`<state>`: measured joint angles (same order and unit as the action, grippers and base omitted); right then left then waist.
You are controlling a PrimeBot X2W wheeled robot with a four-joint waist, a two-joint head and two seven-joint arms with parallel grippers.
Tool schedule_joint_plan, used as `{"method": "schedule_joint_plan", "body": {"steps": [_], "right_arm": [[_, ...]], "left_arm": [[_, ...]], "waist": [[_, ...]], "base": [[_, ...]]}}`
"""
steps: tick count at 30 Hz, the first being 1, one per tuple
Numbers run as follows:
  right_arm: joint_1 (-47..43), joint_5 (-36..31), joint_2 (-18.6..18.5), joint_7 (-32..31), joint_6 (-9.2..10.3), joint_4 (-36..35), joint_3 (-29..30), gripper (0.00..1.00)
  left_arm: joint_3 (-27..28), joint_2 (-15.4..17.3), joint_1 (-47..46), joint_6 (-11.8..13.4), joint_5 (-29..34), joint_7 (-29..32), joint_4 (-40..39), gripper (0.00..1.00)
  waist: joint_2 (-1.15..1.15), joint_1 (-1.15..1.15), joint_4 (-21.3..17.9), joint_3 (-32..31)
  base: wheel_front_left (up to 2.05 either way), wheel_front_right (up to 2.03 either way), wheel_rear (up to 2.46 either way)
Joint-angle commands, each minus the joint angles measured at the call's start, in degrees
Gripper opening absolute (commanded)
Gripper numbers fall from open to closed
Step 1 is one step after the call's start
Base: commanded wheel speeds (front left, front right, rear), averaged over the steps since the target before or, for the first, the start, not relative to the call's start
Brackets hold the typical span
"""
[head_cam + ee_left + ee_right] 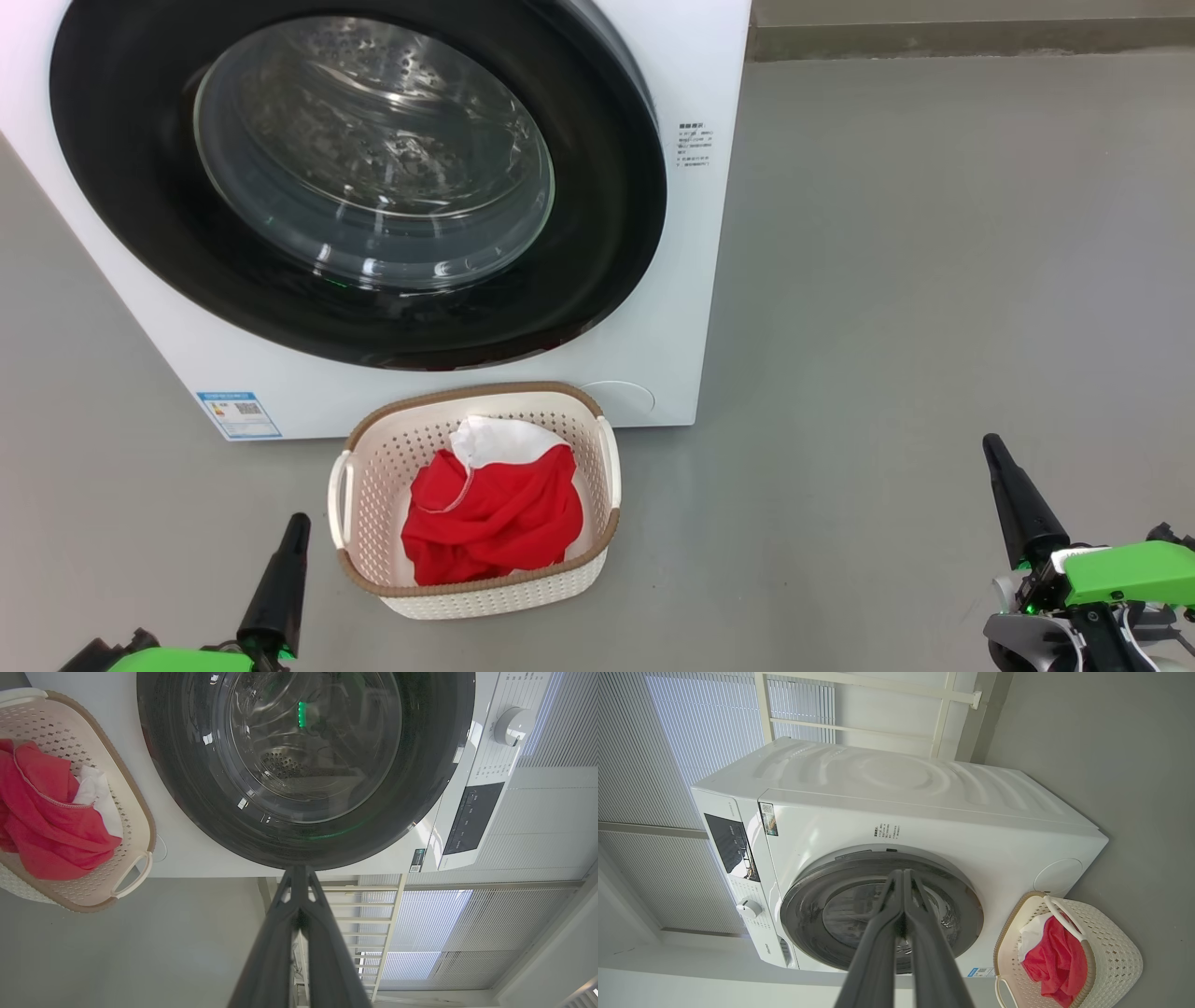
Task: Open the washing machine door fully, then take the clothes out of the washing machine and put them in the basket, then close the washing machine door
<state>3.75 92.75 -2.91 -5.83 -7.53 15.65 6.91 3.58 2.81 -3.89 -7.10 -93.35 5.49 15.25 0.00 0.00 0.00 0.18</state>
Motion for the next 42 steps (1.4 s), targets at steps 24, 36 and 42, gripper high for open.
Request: {"method": "schedule_joint_plan", "body": {"steps": [24, 36, 42], "right_arm": [[2.4, -0.34, -0.22, -0.42, 0.04, -1.64, -0.68, 0.0], [2.41, -0.39, -0.18, -0.47, 0.04, -1.64, -0.62, 0.0], [2.41, -0.42, -0.16, -0.49, 0.04, -1.64, -0.6, 0.0]], "left_arm": [[2.33, 0.54, -2.25, -0.38, 0.68, 0.51, -1.24, 0.0], [2.44, 0.46, -2.26, -0.38, 0.76, 0.59, -1.23, 0.0], [2.49, 0.43, -2.26, -0.38, 0.8, 0.63, -1.23, 0.0]], "waist": [[0.0, 0.0, 0.0, 0.0], [0.0, 0.0, 0.0, 0.0], [0.0, 0.0, 0.0, 0.0]], "base": [[0.0, 0.0, 0.0], [0.0, 0.0, 0.0], [0.0, 0.0, 0.0]]}}
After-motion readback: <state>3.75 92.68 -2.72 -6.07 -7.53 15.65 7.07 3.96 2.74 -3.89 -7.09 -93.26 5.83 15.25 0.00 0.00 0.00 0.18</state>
